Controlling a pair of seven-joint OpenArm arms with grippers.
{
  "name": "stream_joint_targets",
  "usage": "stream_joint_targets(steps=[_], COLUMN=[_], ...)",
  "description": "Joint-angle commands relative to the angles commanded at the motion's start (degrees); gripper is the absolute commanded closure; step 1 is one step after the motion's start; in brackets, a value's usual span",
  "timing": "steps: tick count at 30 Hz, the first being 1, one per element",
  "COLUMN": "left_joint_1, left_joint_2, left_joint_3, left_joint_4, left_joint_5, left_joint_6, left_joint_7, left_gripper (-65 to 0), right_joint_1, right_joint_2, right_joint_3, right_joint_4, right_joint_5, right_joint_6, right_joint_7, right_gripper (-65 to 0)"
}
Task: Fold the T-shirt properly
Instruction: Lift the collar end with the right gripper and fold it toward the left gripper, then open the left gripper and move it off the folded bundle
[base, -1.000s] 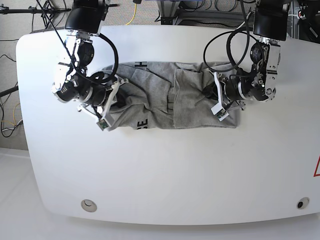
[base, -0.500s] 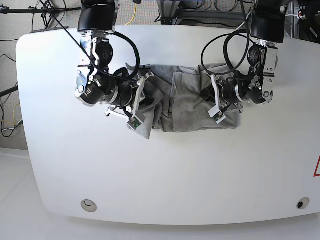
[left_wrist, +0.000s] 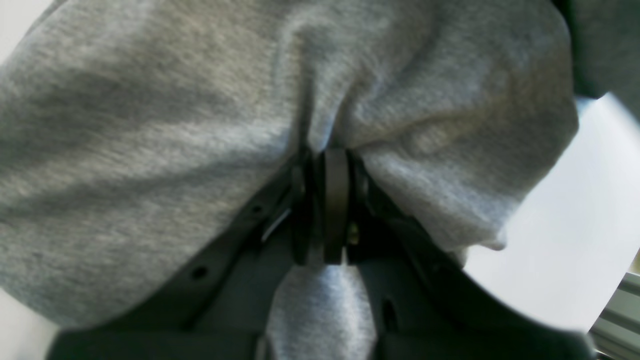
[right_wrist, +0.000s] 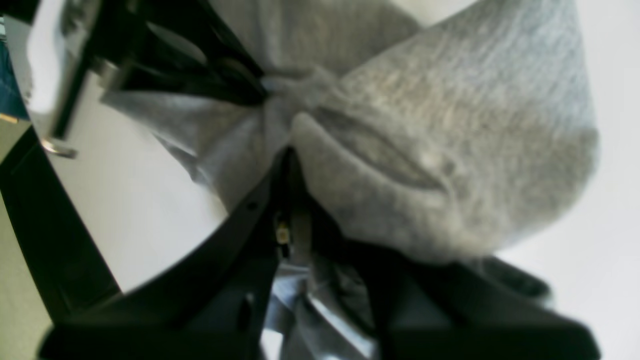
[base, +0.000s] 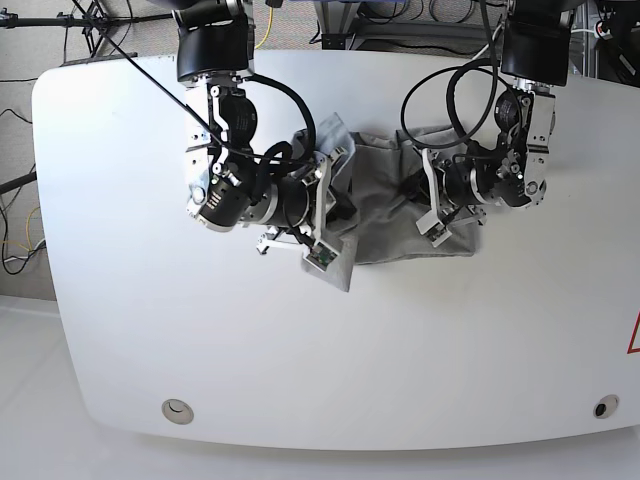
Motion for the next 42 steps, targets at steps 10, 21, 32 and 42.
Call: stream_joint_targets(steps=[10,21,32,42], left_joint_1=[-0.09,-1.49,-1.67,-0.09], left_joint_2=[0.0,1.58,3.25,3.52], left_joint_3=[-2.11,-5.36,-10.99,-10.99], left_joint_4=[4.48,10.11,13.54,13.27], left_joint_5=[0.0,0.0,0.0,0.0], left_joint_6=[0.0,0.0,0.0,0.0], left_joint_7=[0.18,4.75,6.42,6.42], left_gripper=[0.0,0.0,0.0,0.0], right_joint_1=[0.26,0.26,0.53,0.62], right_joint_2=[0.0,0.0,-0.7,-1.05], right_joint_3=[-0.44,-0.44,-0.53,-0.53], right_joint_4=[-0.09,-0.09,-0.09,-0.09], right_joint_5=[0.18,0.18,0.18,0.18], right_joint_6=[0.0,0.0,0.0,0.0], right_joint_7=[0.09,0.09,0.09,0.09], right_gripper=[0.0,0.0,0.0,0.0])
